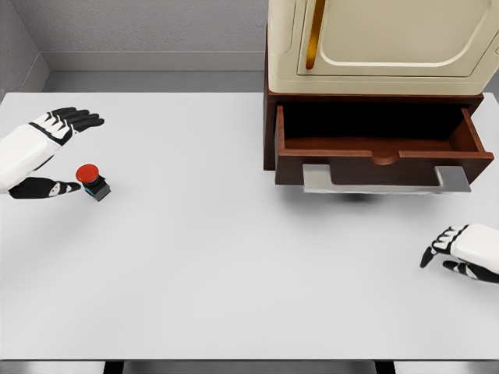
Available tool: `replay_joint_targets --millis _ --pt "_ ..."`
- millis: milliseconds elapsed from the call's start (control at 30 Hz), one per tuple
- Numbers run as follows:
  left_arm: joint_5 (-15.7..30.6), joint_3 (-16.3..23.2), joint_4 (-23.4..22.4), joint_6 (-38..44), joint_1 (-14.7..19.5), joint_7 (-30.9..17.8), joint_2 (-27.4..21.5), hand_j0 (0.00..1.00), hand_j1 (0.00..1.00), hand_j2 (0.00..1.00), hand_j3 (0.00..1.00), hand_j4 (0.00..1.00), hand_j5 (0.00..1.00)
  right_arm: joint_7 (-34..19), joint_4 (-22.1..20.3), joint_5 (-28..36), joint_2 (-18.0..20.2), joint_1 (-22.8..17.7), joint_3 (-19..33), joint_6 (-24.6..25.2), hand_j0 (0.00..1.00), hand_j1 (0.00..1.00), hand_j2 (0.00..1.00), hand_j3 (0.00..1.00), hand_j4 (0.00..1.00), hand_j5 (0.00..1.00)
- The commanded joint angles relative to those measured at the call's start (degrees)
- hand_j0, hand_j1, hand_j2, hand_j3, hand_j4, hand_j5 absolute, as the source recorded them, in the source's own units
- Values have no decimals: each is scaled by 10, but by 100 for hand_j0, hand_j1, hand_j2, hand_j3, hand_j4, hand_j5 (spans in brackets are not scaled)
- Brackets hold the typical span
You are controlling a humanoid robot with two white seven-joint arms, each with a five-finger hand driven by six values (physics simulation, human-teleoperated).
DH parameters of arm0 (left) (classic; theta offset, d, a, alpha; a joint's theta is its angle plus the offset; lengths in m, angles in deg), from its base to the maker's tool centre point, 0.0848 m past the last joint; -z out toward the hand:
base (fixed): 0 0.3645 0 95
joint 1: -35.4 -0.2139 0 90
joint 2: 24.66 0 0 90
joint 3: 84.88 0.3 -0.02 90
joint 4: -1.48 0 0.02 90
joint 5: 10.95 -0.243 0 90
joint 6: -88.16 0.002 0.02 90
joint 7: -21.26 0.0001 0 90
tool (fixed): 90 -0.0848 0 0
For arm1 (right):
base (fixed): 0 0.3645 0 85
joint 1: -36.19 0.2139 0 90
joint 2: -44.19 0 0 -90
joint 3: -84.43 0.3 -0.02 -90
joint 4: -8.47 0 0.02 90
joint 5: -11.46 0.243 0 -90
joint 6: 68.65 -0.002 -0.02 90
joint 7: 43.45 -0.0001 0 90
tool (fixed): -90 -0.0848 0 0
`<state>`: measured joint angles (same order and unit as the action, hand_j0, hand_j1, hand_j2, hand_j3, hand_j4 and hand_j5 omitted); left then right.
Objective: Put the switch into the drawer with left arm, and close the drawer with right arm
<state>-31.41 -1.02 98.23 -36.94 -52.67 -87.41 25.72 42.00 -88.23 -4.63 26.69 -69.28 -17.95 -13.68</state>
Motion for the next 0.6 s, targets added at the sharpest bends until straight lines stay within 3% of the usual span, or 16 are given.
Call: replay_joint_targets --millis 0,100,167,267,367,433,567 --pt "4 -1 0 1 0 0 3 100 100 100 100 100 100 1 -2 3 2 0 4 0 54 54 54 54 54 54" --pt "16 3 -1 1 -3 1 0 100 100 100 100 100 100 1 -2 5 -4 0 30 0 56 56 56 56 56 56" --pt "64 16 -2 1 -6 1 1 100 100 100 100 100 100 1 -3 7 -11 0 55 0 58 58 58 58 58 58" --pt "163 54 -2 1 -7 -7 -4 100 100 100 100 100 100 0 -3 8 -22 -2 55 0 58 58 58 58 58 58" --pt "309 82 -41 1 18 -101 0 100 100 100 100 100 100 0 -2 6 -13 -2 55 0 58 58 58 58 58 58" --pt "329 101 -69 98 56 -146 2 100 100 100 100 100 100 0 -2 5 -2 -4 54 0 62 62 62 62 62 62" --pt "383 115 -92 225 65 -146 3 100 100 100 100 100 100 1 -2 5 1 -4 55 0 61 61 61 61 61 61"
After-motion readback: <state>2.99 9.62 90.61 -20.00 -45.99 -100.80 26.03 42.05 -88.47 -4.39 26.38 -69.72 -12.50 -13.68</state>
